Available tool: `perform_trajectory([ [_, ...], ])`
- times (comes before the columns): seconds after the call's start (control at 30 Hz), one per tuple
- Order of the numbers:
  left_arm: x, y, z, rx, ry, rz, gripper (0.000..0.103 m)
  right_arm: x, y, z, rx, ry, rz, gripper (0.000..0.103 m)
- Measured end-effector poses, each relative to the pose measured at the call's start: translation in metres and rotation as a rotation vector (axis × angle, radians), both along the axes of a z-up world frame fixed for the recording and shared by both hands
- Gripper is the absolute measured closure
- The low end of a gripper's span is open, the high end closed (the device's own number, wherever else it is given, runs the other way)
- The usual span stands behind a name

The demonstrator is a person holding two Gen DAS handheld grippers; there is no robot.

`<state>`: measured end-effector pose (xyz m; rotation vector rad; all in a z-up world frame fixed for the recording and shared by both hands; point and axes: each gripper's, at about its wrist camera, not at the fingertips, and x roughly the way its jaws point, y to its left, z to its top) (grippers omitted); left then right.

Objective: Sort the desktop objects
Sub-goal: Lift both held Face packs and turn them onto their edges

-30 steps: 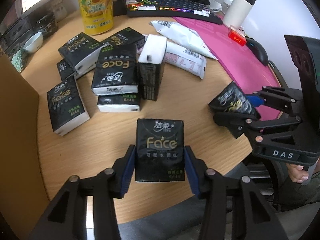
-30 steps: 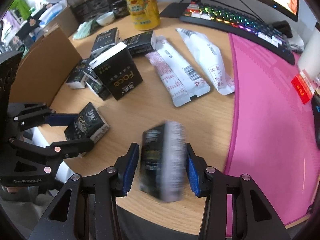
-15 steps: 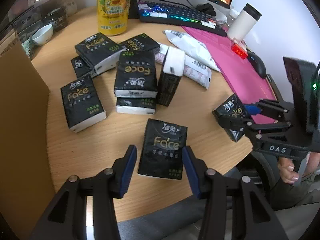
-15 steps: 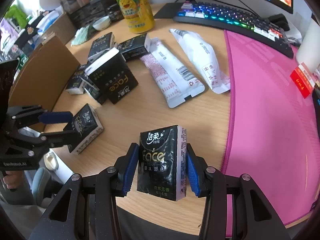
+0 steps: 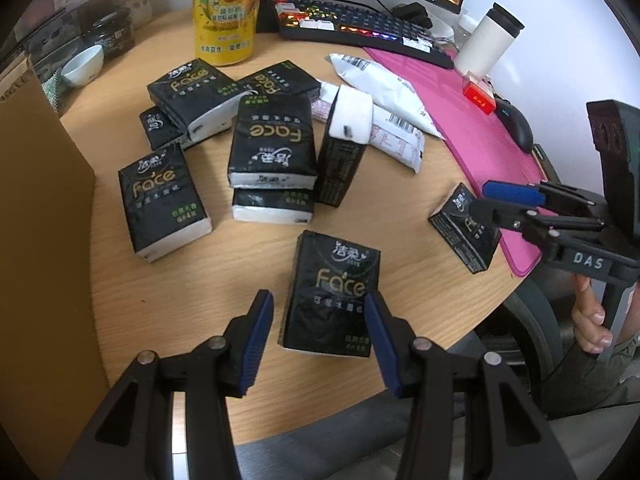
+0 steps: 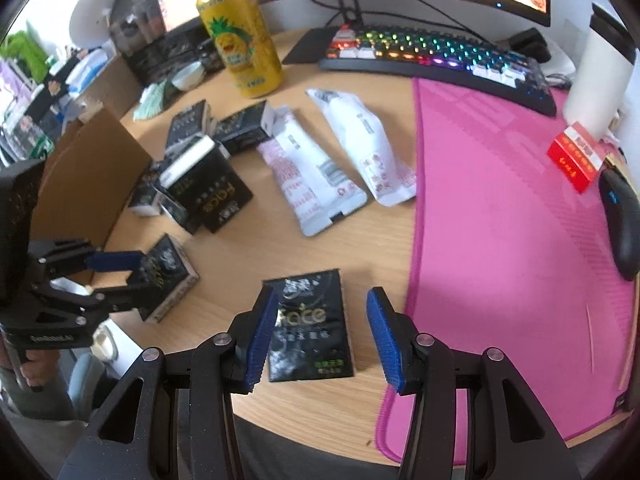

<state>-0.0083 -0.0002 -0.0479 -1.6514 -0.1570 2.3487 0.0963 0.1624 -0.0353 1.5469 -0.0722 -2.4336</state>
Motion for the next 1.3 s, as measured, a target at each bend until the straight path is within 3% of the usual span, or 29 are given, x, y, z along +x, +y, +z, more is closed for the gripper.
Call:
perform_trajectory([
  [0.37, 0.001, 0.008, -0.002, 0.006, -0.011, -0.023, 0.049, 0.000, -0.011, -0.013, 0.008, -0.013, 0.038, 0.056],
  [0.5, 0.002, 0.019, -0.005, -0.025, -0.007, -0.040, 0.049, 0.001, -0.018, -0.018, -0.016, -0.035, 0.067, 0.055],
  [0.6, 0.002, 0.019, -0.005, -0.023, -0.011, -0.043, 0.049, 0.002, -0.022, -0.018, 0.073, -0.010, 0.051, 0.058],
  [0.63, 0.002, 0.018, -0.005, -0.027, -0.010, -0.039, 0.049, 0.001, -0.021, -0.018, 0.071, -0.005, 0.040, 0.065],
  [0.67, 0.001, 0.017, -0.005, -0.029, -0.009, -0.036, 0.049, 0.001, -0.021, -0.018, 0.068, -0.003, 0.038, 0.082],
  [0.9, -0.001, 0.011, -0.004, -0.012, -0.012, -0.024, 0.049, 0.002, -0.020, -0.017, 0.075, -0.006, 0.051, 0.083],
  [1.13, -0.002, 0.017, -0.005, -0.046, -0.002, -0.035, 0.049, 0.001, -0.024, -0.017, 0.072, -0.006, 0.047, 0.083],
  [1.3, -0.002, 0.009, -0.001, -0.003, -0.010, -0.005, 0.049, 0.002, -0.024, -0.017, 0.070, -0.007, 0.053, 0.083],
])
